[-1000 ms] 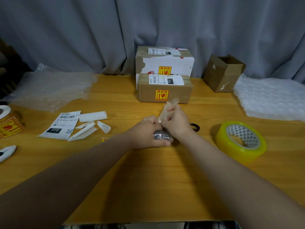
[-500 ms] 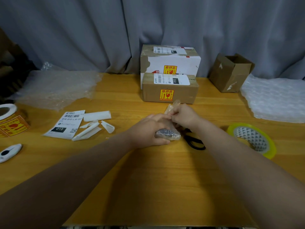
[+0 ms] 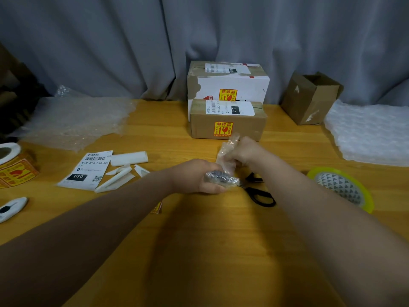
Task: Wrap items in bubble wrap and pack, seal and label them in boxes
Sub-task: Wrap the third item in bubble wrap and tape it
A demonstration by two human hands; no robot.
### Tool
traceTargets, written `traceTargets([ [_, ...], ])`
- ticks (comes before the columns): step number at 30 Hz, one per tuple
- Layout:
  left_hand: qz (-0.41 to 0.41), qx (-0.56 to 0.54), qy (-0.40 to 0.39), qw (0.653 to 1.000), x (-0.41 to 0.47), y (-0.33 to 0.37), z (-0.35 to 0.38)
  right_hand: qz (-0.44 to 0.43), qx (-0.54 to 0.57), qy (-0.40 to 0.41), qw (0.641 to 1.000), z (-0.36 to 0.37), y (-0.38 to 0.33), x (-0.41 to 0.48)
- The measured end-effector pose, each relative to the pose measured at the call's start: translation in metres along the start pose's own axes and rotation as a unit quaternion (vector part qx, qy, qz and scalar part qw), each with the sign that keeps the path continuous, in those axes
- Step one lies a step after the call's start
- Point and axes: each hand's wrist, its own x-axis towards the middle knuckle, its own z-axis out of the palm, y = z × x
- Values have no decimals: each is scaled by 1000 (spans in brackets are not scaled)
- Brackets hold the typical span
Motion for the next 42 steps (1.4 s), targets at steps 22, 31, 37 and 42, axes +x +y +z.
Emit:
traceTargets([
  [22, -26, -59, 120, 991, -18, 16, -5, -265, 50, 57, 961, -3, 10, -44],
  [31, -127, -289, 149, 937, -15, 23, -25, -334, 106, 93, 932, -3, 5, -63],
  [37, -147, -357, 169, 907, -15, 31, -31, -349, 108, 121, 923, -14, 3, -65],
  [42, -114, -384, 152, 903, -14, 37, -29, -397, 96, 123, 904, -15, 8, -69],
])
